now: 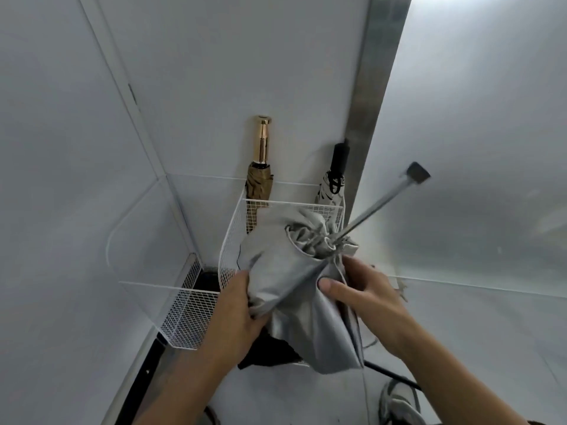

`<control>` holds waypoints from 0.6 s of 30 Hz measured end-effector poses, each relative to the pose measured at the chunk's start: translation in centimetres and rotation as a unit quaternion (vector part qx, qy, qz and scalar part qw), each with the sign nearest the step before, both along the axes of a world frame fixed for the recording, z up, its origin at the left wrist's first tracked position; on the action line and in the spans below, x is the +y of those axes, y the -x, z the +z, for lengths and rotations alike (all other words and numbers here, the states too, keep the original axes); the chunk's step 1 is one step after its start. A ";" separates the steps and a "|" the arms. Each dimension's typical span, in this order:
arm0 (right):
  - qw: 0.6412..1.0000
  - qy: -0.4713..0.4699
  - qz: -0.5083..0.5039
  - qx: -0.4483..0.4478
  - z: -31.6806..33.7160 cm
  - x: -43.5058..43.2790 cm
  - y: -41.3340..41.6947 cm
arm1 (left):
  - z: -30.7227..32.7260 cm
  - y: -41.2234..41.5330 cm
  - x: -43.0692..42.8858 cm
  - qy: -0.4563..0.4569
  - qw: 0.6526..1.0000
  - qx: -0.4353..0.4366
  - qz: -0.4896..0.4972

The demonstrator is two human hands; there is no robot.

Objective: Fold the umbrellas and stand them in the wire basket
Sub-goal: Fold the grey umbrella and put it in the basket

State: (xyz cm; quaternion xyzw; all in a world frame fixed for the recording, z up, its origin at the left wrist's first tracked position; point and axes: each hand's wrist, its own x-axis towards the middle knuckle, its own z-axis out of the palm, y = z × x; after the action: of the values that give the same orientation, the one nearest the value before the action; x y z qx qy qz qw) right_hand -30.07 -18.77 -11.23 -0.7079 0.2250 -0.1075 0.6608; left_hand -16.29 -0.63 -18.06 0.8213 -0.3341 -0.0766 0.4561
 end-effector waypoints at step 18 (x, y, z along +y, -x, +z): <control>0.850 0.487 0.170 0.109 -5.9 0.5 -2.3 | 6.6 -1.2 -2.4 0.084 0.982 0.140 -0.097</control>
State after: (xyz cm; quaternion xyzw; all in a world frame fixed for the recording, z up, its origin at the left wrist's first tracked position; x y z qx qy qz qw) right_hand -27.74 -18.31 -17.14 -0.9734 0.0908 -0.0113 0.2103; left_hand -15.14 -3.00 -11.44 0.7245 -0.3504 -0.2065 0.5565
